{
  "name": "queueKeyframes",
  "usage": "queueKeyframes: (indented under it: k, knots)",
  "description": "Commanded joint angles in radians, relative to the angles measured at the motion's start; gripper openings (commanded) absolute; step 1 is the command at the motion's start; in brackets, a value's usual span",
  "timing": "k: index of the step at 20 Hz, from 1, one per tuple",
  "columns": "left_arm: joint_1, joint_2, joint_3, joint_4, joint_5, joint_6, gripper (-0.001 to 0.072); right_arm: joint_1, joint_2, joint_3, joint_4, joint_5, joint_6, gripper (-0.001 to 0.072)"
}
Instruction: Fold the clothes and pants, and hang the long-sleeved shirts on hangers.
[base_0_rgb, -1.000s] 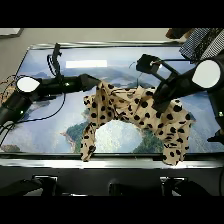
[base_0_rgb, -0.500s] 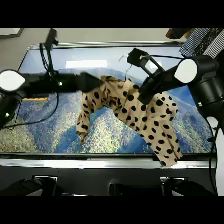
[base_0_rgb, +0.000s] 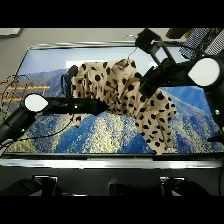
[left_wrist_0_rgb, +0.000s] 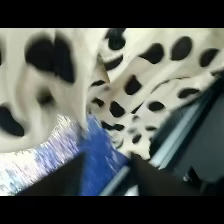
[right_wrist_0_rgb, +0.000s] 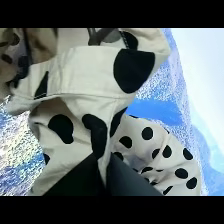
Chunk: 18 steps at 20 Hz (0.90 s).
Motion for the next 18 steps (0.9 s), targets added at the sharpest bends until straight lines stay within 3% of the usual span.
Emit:
queueKeyframes:
  k: [1,3,8,14,18]
  knots:
    - [0.011,0.008,0.014,0.008,0.039,0.012,0.0529,0.000,0.042,0.000,-0.006,0.060,0.022,0.0014]
    - [0.029,0.021,0.042,0.008,0.040,0.012,0.0535,0.000,0.060,0.000,-0.057,0.062,0.076,0.0015]
    - [0.063,0.068,0.082,0.009,0.040,0.009,0.0535,0.000,0.132,0.000,-0.319,0.099,0.421,0.0015]
    - [0.066,0.081,0.082,0.009,0.039,-0.024,0.0535,0.000,0.258,0.000,-0.425,0.249,0.536,0.0015]
    - [0.066,0.081,0.082,0.009,0.014,-0.026,0.0535,0.000,0.326,0.000,-0.741,0.357,0.862,0.0014]
